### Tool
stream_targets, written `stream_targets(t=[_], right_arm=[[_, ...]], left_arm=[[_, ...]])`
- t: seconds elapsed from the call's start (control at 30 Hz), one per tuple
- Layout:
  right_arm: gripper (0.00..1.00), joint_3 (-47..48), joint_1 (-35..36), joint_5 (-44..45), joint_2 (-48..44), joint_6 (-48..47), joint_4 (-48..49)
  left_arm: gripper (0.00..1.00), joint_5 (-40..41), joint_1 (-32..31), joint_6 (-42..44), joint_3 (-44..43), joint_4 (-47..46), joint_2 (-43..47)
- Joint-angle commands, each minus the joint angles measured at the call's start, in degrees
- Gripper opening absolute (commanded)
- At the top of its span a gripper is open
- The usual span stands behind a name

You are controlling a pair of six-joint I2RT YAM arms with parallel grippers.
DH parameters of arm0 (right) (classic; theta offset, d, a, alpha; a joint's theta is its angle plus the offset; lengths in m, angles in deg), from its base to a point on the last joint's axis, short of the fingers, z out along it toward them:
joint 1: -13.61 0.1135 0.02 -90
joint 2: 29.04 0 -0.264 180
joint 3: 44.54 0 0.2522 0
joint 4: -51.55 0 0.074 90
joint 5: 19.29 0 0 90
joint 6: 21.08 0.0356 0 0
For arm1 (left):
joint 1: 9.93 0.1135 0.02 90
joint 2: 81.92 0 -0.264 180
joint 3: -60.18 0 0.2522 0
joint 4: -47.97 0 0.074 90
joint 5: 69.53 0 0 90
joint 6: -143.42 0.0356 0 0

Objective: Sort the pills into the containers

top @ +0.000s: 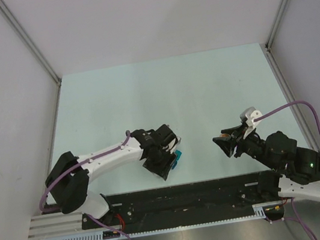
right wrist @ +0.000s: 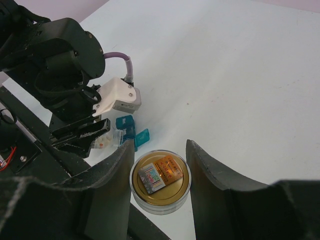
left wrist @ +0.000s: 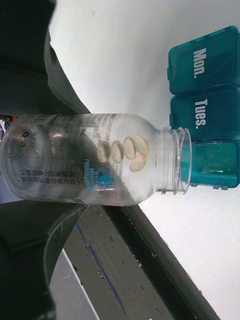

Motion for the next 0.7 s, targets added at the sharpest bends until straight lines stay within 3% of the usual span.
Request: stream_targets(t=[0.0, 0.67], right_arm=[[0.00, 0.13, -0.23, 0.18, -0.83, 0.07, -0.22], [0.00, 0.04, -0.22, 0.44, -2.06, 0.16, -0.39]], left_arm=[[0.00, -0.77, 0.48, 1.61, -3.17, 2.01, -0.95], [0.00, -1.56, 0.48, 3.11, -9.59, 8.25, -5.35]])
